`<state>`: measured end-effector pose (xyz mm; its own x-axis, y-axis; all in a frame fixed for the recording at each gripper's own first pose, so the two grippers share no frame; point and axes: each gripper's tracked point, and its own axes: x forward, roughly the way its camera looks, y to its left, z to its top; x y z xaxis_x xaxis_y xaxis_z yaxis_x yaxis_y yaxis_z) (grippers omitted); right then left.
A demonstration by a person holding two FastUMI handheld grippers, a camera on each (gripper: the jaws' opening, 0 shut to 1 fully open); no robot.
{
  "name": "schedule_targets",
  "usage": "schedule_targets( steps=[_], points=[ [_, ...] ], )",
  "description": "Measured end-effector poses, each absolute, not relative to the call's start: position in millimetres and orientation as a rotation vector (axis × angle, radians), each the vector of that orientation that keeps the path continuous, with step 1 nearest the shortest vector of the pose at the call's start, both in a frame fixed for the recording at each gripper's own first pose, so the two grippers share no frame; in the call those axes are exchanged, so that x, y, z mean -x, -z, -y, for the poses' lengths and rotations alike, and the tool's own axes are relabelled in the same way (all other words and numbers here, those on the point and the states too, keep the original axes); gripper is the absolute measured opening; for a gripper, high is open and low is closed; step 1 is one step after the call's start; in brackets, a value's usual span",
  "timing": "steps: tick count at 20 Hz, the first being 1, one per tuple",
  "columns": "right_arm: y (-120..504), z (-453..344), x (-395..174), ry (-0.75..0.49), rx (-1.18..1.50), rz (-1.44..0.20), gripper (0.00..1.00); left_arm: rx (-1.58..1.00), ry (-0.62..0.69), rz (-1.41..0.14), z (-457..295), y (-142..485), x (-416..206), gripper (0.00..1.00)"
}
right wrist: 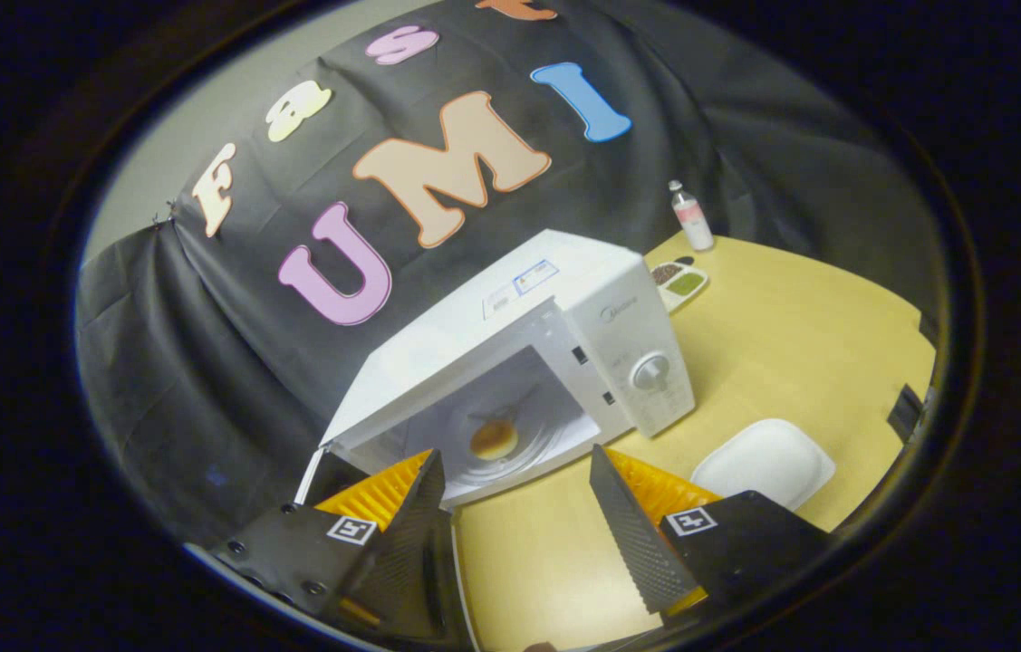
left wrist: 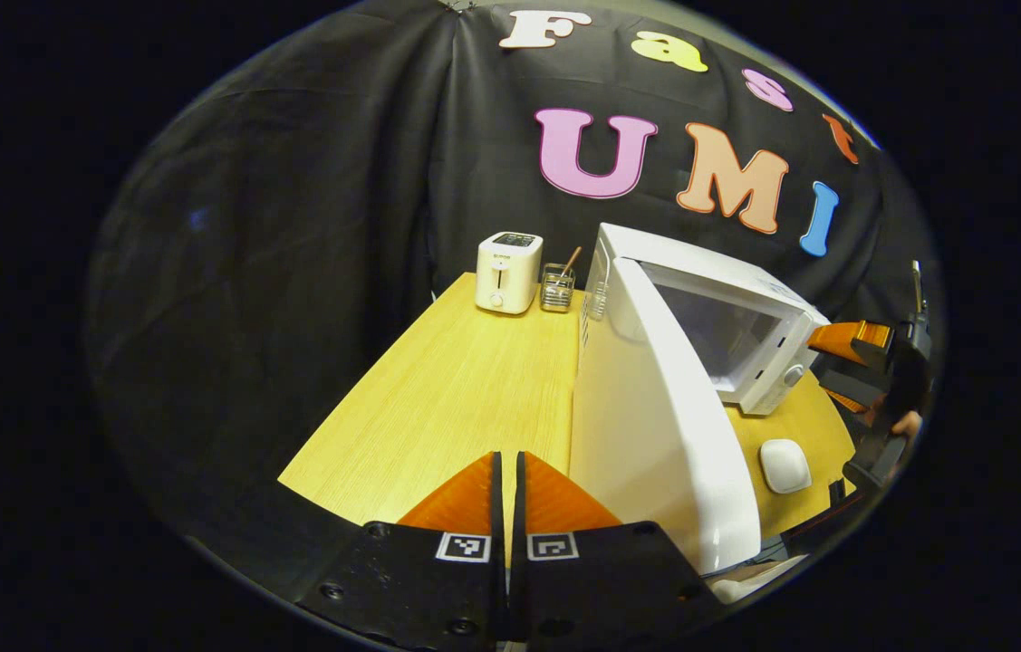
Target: Open the microwave oven with the left hand, put the food in, and close the microwave oven.
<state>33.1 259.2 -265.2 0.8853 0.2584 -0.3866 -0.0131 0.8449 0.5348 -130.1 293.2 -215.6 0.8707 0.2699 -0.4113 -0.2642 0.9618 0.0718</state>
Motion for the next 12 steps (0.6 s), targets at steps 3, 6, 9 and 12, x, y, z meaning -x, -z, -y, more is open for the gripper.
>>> schedule_targets(
  steps=[3, 6, 9, 12],
  points=[
    [257.7, -238.1, -28.1, -0.13, -0.501, -0.45, 0.99, -0.014, -0.26, -0.439, -284.2, 213.8, 127.6, 0.01],
    [244.5, -215.5, -24.0, -0.123, -0.442, -0.43, 0.99, -0.01, -0.242, -0.444, -274.0, 213.2, 120.8, 0.01],
    [233.7, -199.2, -19.9, -0.13, -0.386, -0.404, 0.99, -0.023, -0.229, -0.45, -266.2, 212.0, 115.8, 0.01],
    [232.8, -185.0, -16.9, -0.144, -0.331, -0.407, 0.99, -0.009, -0.207, -0.461, -252.5, 214.4, 109.4, 0.01]
  ],
)
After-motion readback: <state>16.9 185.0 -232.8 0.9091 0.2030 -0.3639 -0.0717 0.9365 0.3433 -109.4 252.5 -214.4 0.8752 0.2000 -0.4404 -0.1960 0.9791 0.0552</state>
